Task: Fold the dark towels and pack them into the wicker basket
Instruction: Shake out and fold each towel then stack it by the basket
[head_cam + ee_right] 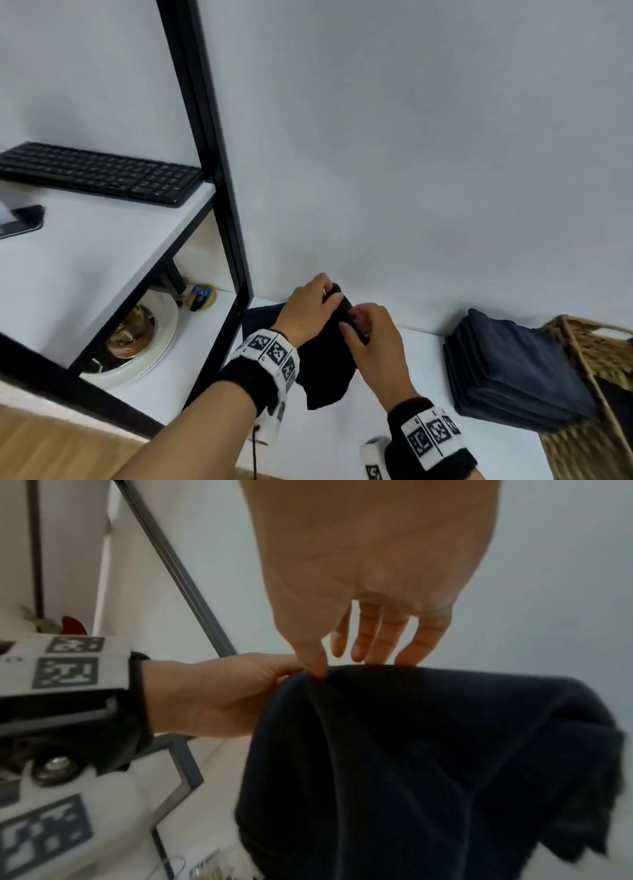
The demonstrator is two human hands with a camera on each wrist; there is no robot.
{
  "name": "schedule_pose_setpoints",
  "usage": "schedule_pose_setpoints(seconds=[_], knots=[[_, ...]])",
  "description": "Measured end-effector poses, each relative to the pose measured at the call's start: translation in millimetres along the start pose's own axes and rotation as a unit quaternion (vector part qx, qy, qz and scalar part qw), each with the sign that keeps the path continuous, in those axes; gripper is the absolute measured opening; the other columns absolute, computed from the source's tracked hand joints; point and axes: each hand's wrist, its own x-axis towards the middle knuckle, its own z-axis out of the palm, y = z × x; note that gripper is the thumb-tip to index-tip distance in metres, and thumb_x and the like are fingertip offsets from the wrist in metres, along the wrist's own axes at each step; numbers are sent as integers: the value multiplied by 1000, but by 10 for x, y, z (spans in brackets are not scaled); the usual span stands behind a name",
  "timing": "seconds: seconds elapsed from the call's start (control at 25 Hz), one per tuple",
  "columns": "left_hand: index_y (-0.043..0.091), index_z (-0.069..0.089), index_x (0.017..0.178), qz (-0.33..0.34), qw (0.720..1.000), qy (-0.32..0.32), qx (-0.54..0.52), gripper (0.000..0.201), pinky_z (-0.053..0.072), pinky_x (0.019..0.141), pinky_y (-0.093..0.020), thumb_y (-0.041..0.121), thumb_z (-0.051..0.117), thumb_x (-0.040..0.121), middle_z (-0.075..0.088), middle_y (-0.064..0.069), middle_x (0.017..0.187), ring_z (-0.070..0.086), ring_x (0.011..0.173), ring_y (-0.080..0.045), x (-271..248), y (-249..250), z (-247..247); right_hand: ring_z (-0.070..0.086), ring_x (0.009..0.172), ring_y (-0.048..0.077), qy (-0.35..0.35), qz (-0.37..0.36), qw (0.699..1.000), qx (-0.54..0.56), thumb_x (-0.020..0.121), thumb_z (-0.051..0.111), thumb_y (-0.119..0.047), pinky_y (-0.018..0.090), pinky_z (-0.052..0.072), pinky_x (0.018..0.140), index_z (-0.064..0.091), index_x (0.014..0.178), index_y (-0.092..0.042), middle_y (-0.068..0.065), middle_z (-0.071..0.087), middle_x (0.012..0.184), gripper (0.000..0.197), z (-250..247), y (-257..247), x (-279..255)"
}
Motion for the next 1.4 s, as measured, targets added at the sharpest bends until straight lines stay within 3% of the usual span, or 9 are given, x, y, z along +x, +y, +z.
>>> schedule_pose_setpoints(seconds=[0.2,0.32,0.4,0.56,0.68,0.76,0.88,1.24,1.4], knots=[[11,53,88,-87,973,54,-207,21,49,81,-36,31,58,94,57,-2,84,55,79,-20,117,662,-232,49,110,-1,-101,-6,993,-61,71,79,-42,21,45,92,40,131,-32,-20,45,124,72,-447,-275,-27],[12,54,86,-110,931,37,-347,15,52,77,-34,23,63,92,60,-8,89,58,79,-20,101,884,-329,58,77,1,-74,4,995,-68,84,69,-30,16,48,69,57,99,-25,-12,62,89,20,-554,-381,52],[14,58,104,-98,906,-3,-411,20,55,76,-32,22,68,89,65,-10,101,64,85,-20,58,959,-418,55,65,3,-55,-6,998,-23,87,65,-24,16,44,62,60,87,-22,-10,60,74,6,-629,-428,122],[28,51,131,48,959,-115,-256,64,52,80,-18,23,82,75,65,2,117,64,105,-11,-119,930,-534,67,82,23,-22,67,982,178,92,60,-20,40,53,75,65,94,-9,12,70,87,12,-796,-528,273],[20,54,132,94,963,-76,-242,63,52,83,-16,11,80,75,67,1,114,65,103,-9,-203,882,-580,71,80,19,-57,108,957,264,98,52,-19,30,56,66,65,99,-8,13,73,91,17,-932,-674,298],[16,59,126,67,945,-57,-315,49,56,79,-27,11,76,80,71,-4,90,69,84,-17,-213,880,-637,71,76,16,-75,119,946,292,100,48,-19,25,54,61,65,98,-9,7,74,86,20,-1030,-735,302],[11,64,117,62,942,-46,-326,34,53,69,-27,7,72,84,64,-4,67,62,60,-12,-211,908,-697,66,75,19,-86,140,944,287,100,50,-25,30,52,64,64,89,-8,7,70,80,24,-1193,-745,320],[4,67,93,24,931,-33,-364,12,55,71,-29,7,56,90,64,-10,82,62,68,-15,-201,1182,-640,61,77,23,-106,158,947,261,98,53,-33,32,51,67,64,91,-6,12,66,82,30,-1509,-662,281],[10,64,79,54,950,-15,-309,12,54,71,-29,7,54,85,61,-7,77,59,69,-17,-208,1245,-685,33,65,21,-78,123,988,54,94,56,-32,30,26,59,45,67,-11,7,37,67,36,-1643,-645,325]])
